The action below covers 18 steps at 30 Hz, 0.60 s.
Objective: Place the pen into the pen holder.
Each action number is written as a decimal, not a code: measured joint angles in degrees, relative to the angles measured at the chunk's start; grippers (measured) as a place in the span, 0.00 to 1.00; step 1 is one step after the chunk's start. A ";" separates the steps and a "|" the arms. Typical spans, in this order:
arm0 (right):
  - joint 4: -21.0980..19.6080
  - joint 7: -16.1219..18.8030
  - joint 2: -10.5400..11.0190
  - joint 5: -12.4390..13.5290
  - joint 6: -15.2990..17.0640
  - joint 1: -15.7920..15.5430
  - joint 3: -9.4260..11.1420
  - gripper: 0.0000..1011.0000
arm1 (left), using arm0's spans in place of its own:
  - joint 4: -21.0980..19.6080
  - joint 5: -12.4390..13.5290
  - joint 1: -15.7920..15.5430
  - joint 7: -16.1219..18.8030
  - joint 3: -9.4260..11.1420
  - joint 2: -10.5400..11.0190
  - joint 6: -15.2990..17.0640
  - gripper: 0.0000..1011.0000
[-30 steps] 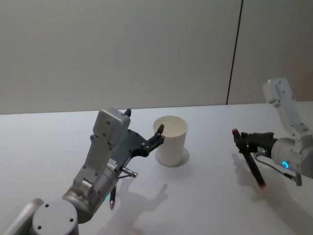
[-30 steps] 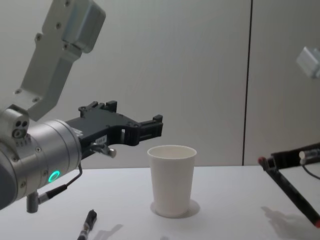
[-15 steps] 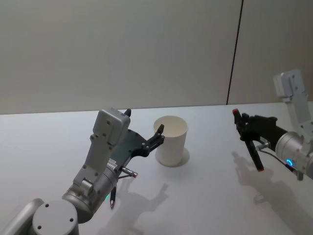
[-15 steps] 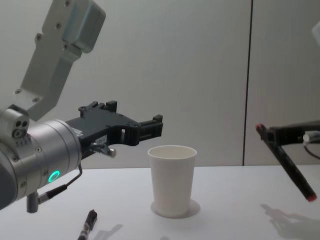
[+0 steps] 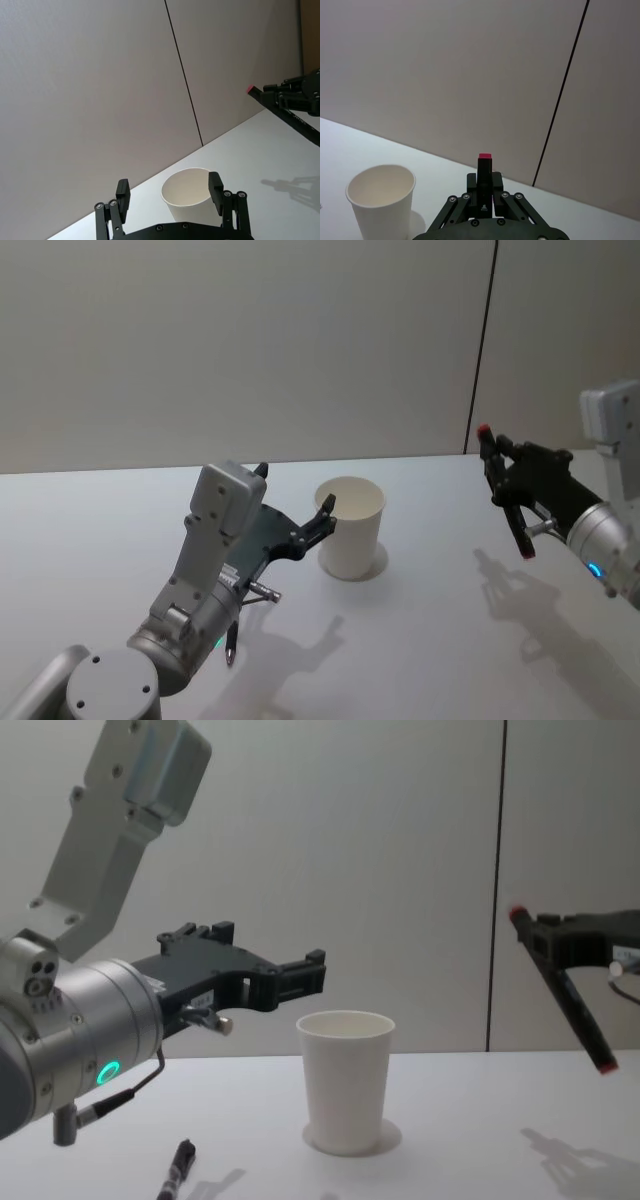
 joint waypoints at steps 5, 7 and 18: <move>0.86 0.21 -0.12 -0.60 -5.24 -0.17 -0.17 0.16 | 0.00 0.00 0.00 0.00 0.00 0.00 0.00 0.99; 1.47 0.37 -0.27 -0.97 -8.11 -0.17 -0.26 0.16 | 0.00 0.00 0.00 0.00 0.00 0.00 0.00 0.99; 6.25 1.85 -1.45 -2.78 -21.47 1.30 -0.94 0.16 | 0.00 0.00 0.00 0.00 0.00 0.00 0.00 0.99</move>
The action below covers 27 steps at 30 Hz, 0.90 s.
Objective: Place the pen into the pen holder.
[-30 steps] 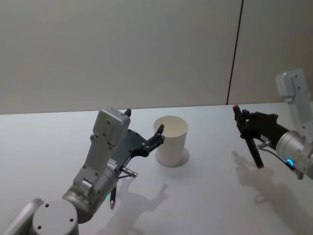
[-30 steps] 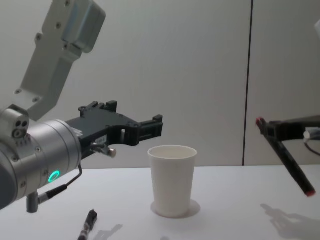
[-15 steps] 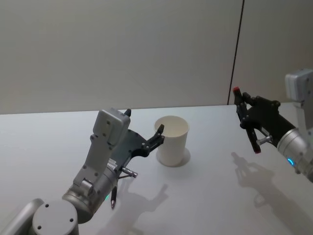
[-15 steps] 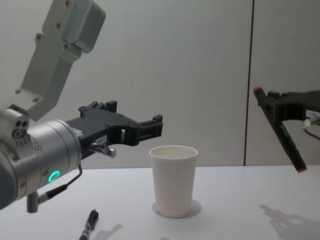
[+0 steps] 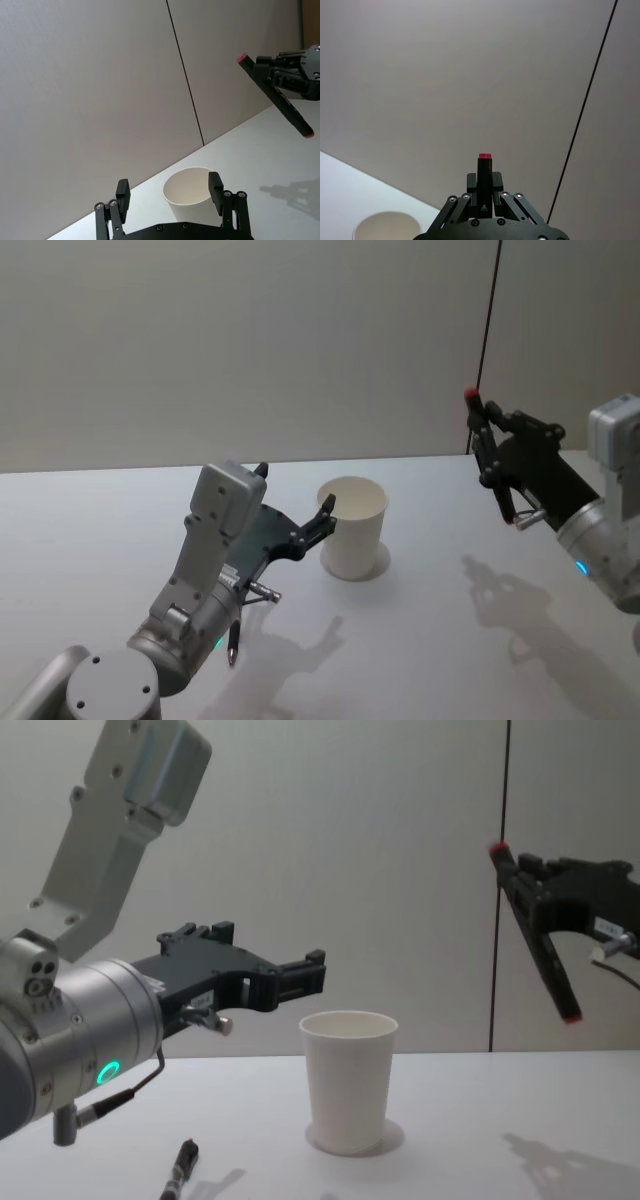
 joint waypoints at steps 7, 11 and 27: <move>5.53 1.80 -1.51 -1.01 -9.79 2.47 -0.69 0.16 | 0.00 0.00 0.00 0.00 0.00 0.00 0.00 0.99; 11.41 3.83 -3.09 -1.07 -17.09 5.35 -1.34 0.16 | 0.00 0.00 0.00 0.00 0.00 0.00 0.00 0.99; 43.27 19.20 -11.27 10.92 -38.88 21.32 -3.17 0.16 | 0.00 0.00 0.00 0.00 0.00 0.00 0.00 0.99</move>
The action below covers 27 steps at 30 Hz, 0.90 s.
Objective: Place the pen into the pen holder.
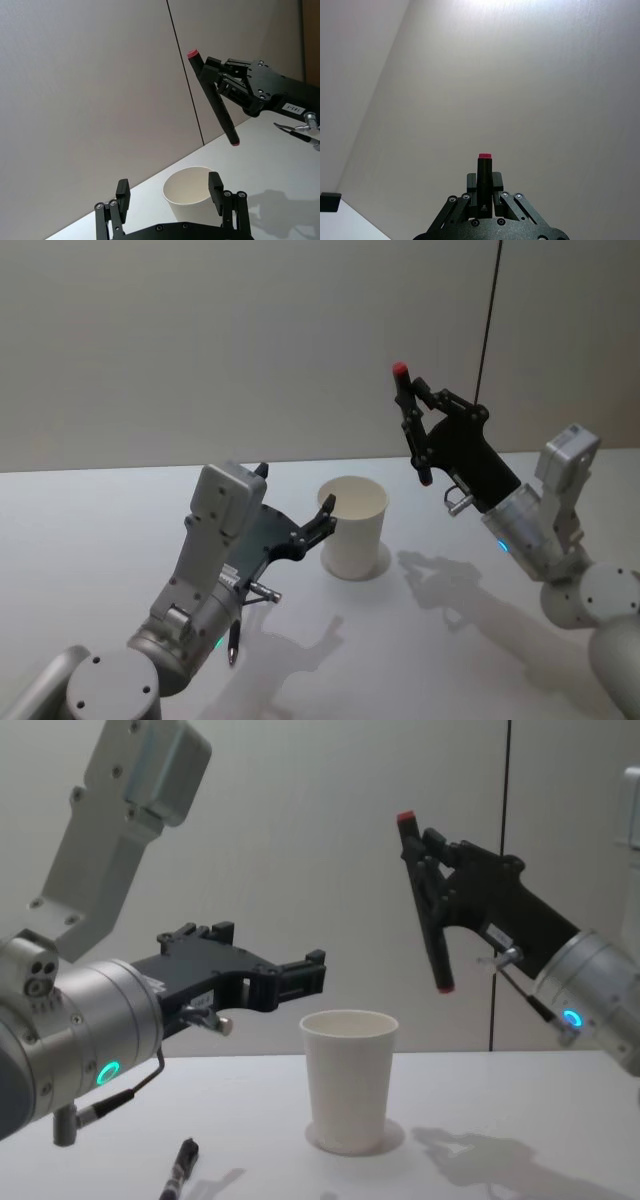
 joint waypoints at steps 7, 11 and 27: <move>12.92 9.97 -3.46 8.04 -5.03 6.56 1.57 0.16 | 0.00 0.00 0.00 0.00 0.00 0.00 0.00 0.99; 17.41 14.16 -4.75 11.25 -5.99 8.90 2.70 0.16 | 0.00 0.00 0.00 0.00 0.00 0.00 0.00 0.99; 26.48 24.15 -8.00 18.00 -5.05 14.32 5.82 0.16 | 0.00 0.00 0.00 0.00 0.00 0.00 0.00 0.99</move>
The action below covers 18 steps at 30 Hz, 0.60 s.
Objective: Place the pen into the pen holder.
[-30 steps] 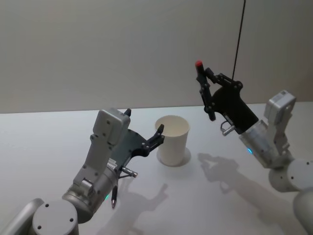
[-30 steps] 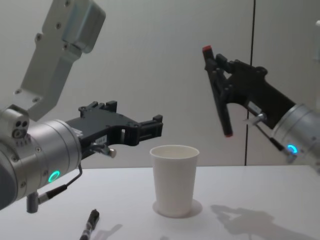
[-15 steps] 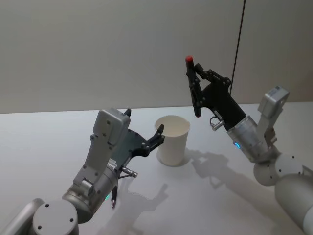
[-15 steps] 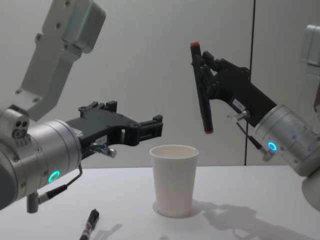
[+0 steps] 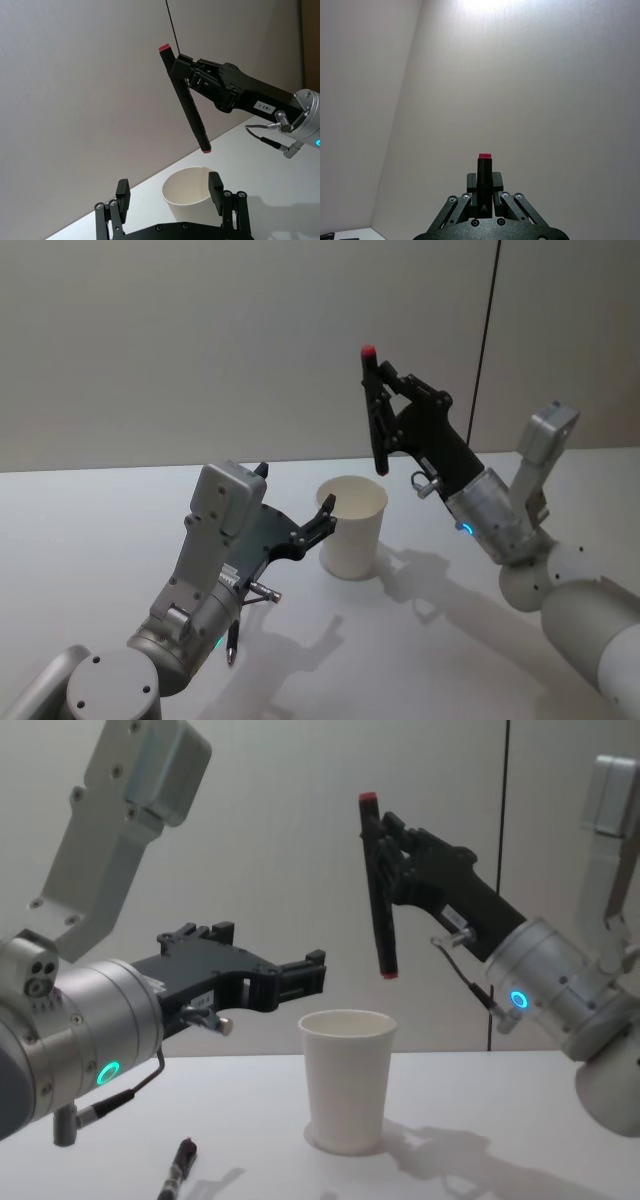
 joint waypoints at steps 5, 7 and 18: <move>1.39 0.81 -0.66 0.35 0.52 0.97 0.30 0.16 | 0.00 0.00 0.00 0.00 0.00 0.00 0.00 0.99; 1.71 0.85 -0.80 0.35 0.63 1.19 0.34 0.16 | 0.00 0.00 0.00 0.00 0.00 0.00 0.00 0.99; 3.03 0.15 -1.30 -0.61 1.38 2.02 0.51 0.30 | 0.00 0.00 0.00 0.00 0.00 0.00 0.00 0.99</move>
